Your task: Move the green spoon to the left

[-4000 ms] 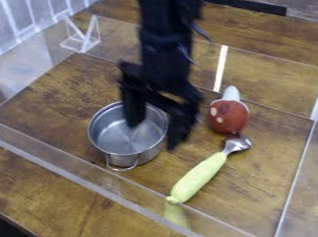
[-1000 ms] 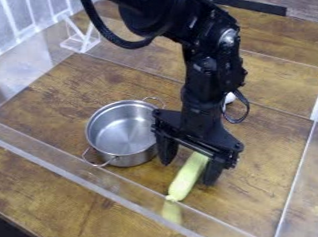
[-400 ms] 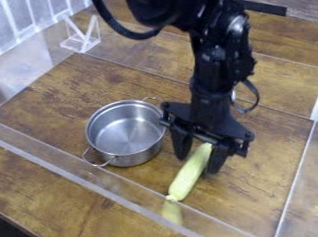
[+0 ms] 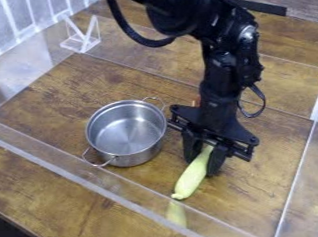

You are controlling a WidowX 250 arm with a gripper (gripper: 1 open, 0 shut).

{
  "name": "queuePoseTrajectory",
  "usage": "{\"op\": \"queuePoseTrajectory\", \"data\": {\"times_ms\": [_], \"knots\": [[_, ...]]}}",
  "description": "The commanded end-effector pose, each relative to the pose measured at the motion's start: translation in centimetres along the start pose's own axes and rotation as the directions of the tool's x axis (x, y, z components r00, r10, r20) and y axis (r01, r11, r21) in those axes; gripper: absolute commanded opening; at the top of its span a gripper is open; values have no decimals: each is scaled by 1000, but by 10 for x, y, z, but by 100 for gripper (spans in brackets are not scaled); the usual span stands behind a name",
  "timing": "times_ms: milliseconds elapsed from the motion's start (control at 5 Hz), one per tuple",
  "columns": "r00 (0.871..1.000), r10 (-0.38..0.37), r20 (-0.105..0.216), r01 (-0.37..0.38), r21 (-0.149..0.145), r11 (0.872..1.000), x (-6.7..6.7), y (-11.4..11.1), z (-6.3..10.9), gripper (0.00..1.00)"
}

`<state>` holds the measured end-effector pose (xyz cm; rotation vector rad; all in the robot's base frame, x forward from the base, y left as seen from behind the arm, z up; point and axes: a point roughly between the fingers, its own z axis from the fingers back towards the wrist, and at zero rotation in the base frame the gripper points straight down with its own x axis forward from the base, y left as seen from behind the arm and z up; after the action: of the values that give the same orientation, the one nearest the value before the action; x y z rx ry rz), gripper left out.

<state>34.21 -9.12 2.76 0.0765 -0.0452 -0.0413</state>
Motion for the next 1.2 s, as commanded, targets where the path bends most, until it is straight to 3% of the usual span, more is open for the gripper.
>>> {"op": "queuePoseTrajectory", "data": {"times_ms": [0, 400, 800, 1000], "knots": [[996, -76, 54, 77, -14, 997, 15, -20, 12, 0], [980, -188, 57, 190, -31, 981, 10, 9, 15, 0], [983, -182, 35, 183, -31, 983, 6, 29, 25, 0], [981, -191, 21, 192, -29, 981, 9, 30, 43, 0]]}}
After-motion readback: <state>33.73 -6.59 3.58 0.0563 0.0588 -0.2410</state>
